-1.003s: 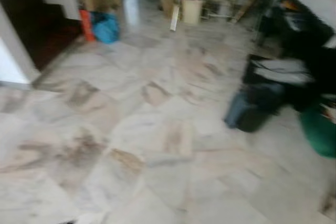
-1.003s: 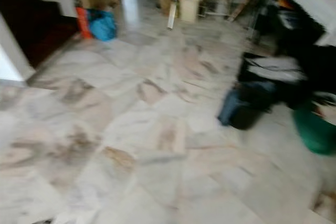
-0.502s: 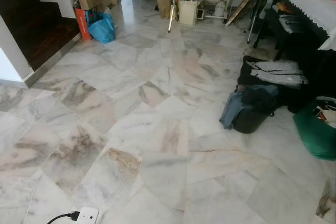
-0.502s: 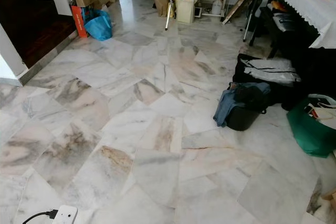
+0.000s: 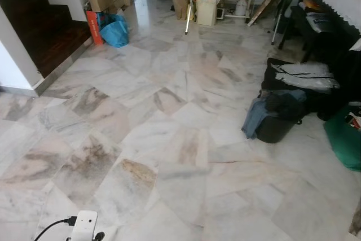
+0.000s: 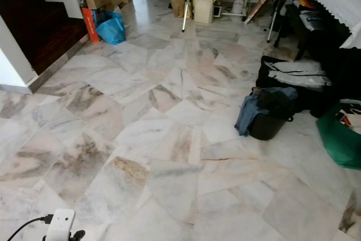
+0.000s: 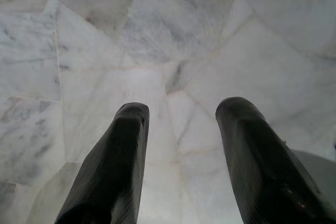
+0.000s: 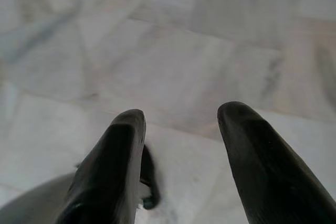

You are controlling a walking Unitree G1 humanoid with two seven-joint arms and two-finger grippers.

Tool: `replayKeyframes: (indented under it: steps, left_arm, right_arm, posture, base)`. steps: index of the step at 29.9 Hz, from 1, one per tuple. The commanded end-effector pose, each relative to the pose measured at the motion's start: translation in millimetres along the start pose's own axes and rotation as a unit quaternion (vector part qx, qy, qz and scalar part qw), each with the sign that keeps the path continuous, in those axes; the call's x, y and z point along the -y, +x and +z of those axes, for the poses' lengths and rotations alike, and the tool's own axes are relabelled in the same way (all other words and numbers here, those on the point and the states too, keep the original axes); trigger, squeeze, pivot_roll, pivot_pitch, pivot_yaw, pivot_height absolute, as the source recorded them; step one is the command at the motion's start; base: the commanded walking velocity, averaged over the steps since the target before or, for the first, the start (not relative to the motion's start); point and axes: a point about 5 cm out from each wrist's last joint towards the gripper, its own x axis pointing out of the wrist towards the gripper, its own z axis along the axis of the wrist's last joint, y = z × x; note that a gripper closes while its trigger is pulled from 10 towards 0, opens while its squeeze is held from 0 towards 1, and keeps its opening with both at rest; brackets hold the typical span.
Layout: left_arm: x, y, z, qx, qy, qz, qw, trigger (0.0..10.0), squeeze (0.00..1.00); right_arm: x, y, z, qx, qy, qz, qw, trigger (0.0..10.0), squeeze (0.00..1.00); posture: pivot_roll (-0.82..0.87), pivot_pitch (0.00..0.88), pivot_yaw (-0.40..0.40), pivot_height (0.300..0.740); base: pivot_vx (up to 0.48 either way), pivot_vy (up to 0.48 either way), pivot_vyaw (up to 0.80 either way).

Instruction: Move the pillow to the sofa from floor

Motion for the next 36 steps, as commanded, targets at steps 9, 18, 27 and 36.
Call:
replayKeyframes:
  steps: [9, 18, 27, 36]
  left_arm:
    - [-3.0, 4.4, 24, 0.049, -0.032, 0.005, 0.998, 10.0, 0.0]
    - [8.5, 7.1, 36, 0.076, -0.072, -0.002, 0.994, 10.0, 0.0]
    - [28.0, 5.7, 20, 0.039, -0.056, -0.024, 0.997, 10.0, 0.0]
    - [31.7, 6.4, 28, 0.062, -0.066, -0.032, 0.995, 10.0, 0.0]
  right_arm:
    - [-9.7, 2.3, 7, 0.035, -0.006, 0.051, 0.998, 10.0, 0.0]
    - [0.0, 1.6, 3, -0.035, -0.115, 0.006, 0.993, 10.0, 0.0]
    - [10.2, 0.0, 3, -0.054, -0.084, -0.046, 0.994, 10.0, 0.0]
    - [0.6, 5.3, 7, -0.043, -0.05, -0.022, 0.998, 10.0, 0.0]
  posture:
    - [0.07, 0.0, 0.021, 0.74]
    - [0.08, 0.0, -0.036, 0.74]
    - [0.09, 0.0, -0.065, 0.74]
    - [0.14, 0.0, -0.045, 0.74]
  base:
    - [0.0, 0.0, 0.0]
    - [0.0, 0.0, 0.0]
    - [0.0, 0.0, 0.0]
    - [0.0, 0.0, 0.0]
